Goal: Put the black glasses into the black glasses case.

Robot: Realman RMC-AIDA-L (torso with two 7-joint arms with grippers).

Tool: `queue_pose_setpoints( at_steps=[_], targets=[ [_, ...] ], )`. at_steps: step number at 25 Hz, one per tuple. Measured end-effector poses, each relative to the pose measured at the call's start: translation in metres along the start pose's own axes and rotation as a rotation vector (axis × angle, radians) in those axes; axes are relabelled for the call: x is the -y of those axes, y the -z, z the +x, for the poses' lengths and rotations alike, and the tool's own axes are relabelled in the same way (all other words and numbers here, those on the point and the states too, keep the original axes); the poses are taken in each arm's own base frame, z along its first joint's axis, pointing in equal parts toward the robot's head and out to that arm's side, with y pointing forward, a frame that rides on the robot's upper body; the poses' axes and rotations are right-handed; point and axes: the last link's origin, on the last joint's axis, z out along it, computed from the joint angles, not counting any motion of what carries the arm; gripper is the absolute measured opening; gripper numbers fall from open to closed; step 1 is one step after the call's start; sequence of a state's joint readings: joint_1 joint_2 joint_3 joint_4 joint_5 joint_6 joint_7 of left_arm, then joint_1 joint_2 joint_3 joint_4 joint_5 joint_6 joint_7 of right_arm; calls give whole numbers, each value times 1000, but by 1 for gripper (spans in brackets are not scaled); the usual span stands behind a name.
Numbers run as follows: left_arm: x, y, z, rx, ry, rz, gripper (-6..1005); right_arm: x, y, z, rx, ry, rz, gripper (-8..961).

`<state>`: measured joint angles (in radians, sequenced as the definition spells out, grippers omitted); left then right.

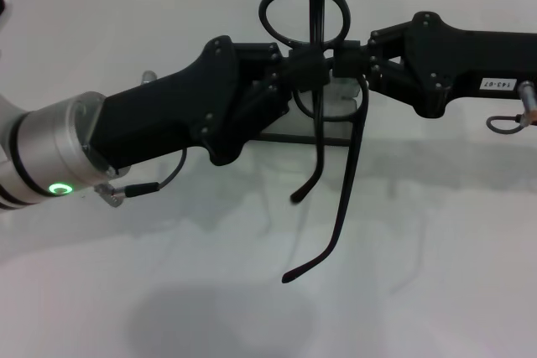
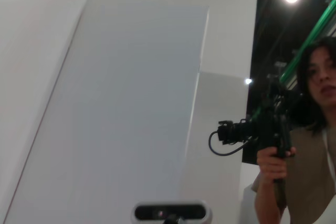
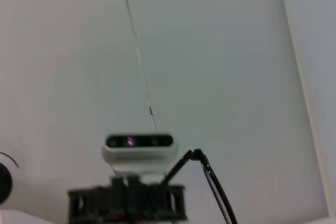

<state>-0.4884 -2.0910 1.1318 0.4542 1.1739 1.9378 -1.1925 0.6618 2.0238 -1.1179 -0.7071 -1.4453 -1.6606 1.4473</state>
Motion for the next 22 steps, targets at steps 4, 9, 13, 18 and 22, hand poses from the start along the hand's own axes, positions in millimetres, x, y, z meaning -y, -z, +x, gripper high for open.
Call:
queue_pose_setpoints(
  at_steps=[4,9,13,18,22],
  targets=[
    [2,-2,-6,13,12,13,35,-1,-3,-3,11,7,-14,38],
    [4,-2,-10,16,19,40,35,-1,-6,-5,17,9,-26,39],
    [5,-1,-10,8,19,52,35,-1,-6,-6,16,10,-28,39],
    [6,1,-11,-21,20,87,35,-1,-6,-6,18,9,-27,39],
    [5,2,-10,-25,19,83,36,0,-2,-6,33,6,-12,38]
  ],
)
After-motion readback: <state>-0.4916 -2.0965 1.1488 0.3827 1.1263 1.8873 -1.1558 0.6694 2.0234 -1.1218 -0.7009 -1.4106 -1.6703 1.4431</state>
